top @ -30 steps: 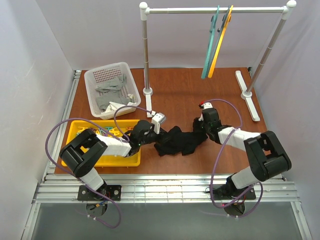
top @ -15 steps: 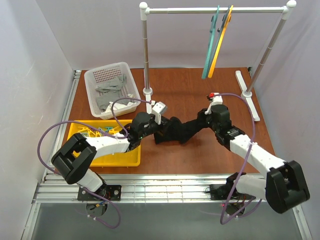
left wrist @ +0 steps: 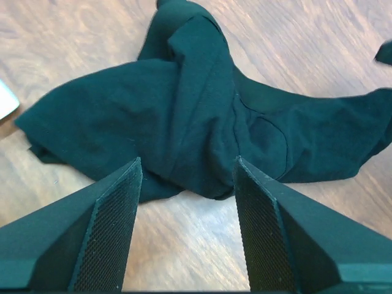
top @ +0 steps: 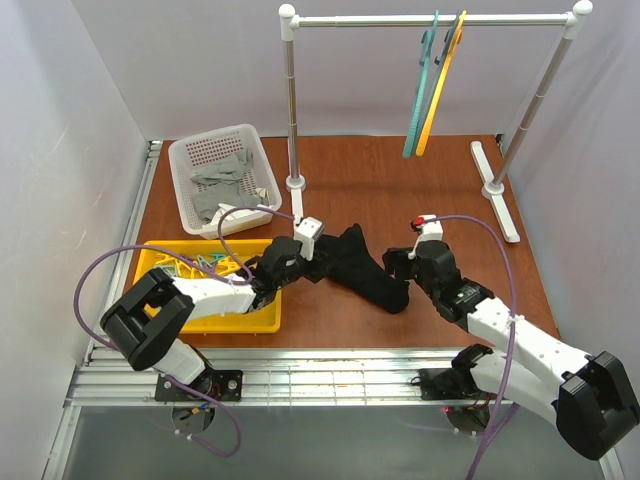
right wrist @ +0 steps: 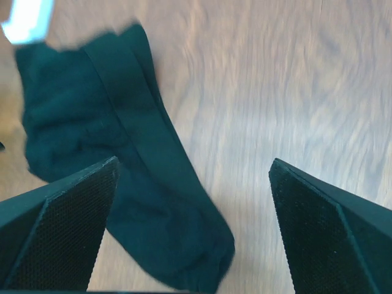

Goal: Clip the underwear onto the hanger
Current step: Flatten out the underwear at the center of the board.

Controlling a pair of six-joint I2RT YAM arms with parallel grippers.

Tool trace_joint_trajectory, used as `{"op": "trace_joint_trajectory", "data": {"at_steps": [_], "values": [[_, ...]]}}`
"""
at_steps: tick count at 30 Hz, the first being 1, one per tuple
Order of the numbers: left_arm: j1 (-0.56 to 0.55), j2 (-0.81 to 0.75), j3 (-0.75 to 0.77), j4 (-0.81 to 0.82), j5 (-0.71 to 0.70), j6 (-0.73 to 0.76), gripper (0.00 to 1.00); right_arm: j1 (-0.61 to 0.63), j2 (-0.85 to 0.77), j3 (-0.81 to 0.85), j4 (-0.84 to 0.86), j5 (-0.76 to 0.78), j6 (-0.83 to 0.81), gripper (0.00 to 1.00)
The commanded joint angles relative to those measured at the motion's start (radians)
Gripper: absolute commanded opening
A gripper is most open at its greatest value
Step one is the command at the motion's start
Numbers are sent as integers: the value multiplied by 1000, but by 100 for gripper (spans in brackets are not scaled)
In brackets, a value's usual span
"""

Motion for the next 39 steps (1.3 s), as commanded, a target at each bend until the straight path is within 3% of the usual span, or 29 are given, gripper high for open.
{"op": "trace_joint_trajectory", "data": {"at_steps": [1,5,10,16,21,30,34,37,38,39], "values": [[-5,-77,7,14,-70,-25,55,2,9,14,167,14,-50,90],[-5,-31,33,14,-80,-42,55,4,241,88,262,-64,-91,88],[-6,5,4,121,-78,-36,55,-1,434,81,511,-210,-185,82],[-3,46,42,175,-64,21,56,-30,508,64,722,-377,-255,79],[41,104,67,213,21,23,56,-71,571,79,782,-441,-275,80],[66,170,77,251,49,21,56,-148,768,139,922,-621,-266,77],[69,175,74,250,34,24,56,-157,830,147,1014,-697,-249,60],[70,167,61,251,22,29,56,-169,858,146,1072,-750,-222,38],[72,166,56,251,20,30,56,-171,861,149,1074,-744,-217,16],[73,163,54,250,13,30,56,-171,856,148,1071,-735,-212,9]]}}
